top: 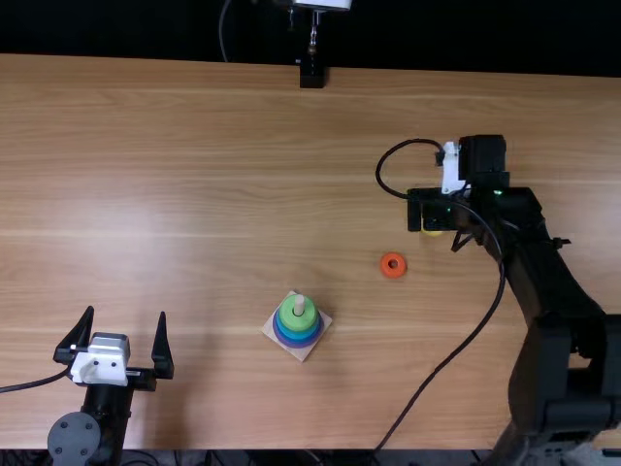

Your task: Build the Hanoi tower: stack the rings onto the peg from bottom to top in this color order: purple, dark blue, light blue, dark green, light green, yellow, orange.

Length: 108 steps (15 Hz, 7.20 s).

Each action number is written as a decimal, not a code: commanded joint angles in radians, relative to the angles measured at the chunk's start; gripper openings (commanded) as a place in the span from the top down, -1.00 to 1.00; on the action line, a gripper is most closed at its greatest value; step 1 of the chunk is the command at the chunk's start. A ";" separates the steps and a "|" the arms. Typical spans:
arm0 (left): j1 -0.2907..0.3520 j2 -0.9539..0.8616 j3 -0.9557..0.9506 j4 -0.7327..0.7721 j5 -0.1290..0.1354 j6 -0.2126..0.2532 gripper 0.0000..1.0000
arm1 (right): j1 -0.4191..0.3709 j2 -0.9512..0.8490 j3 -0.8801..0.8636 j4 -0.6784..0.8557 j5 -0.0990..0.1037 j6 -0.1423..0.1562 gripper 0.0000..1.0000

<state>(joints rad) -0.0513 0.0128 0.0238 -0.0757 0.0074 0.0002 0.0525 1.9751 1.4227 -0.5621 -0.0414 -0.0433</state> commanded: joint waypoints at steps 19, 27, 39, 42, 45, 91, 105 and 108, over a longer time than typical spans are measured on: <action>0.008 -0.013 -0.024 -0.003 0.002 0.007 -1.00 | 0.007 0.166 0.119 -0.076 0.003 0.003 -1.00; 0.008 -0.013 -0.024 -0.003 0.002 0.007 -1.00 | 0.007 0.168 0.117 -0.083 0.001 0.005 1.00; 0.008 -0.013 -0.024 -0.003 0.002 0.007 -1.00 | 0.095 0.151 0.380 -0.632 -0.005 -0.001 1.00; 0.008 -0.013 -0.024 -0.003 0.002 0.007 -1.00 | 0.178 0.010 0.383 -0.635 -0.005 -0.084 1.00; 0.008 -0.013 -0.024 -0.003 0.002 0.007 -1.00 | 0.270 -0.111 0.378 -0.654 -0.005 -0.091 1.00; 0.008 -0.013 -0.024 -0.003 0.002 0.007 -1.00 | 0.702 -0.254 0.417 -0.735 -0.010 -0.073 1.00; 0.008 -0.013 -0.024 -0.003 0.002 0.007 -1.00 | 0.702 -0.191 0.390 -0.737 -0.010 -0.073 1.00; 0.008 -0.013 -0.024 -0.003 0.002 0.007 -1.00 | 0.702 -0.191 0.390 -0.739 -0.010 -0.073 1.00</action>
<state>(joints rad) -0.0513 0.0128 0.0238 -0.0757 0.0074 -0.0006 0.7483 1.7821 1.8183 -1.2984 -0.0448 -0.1215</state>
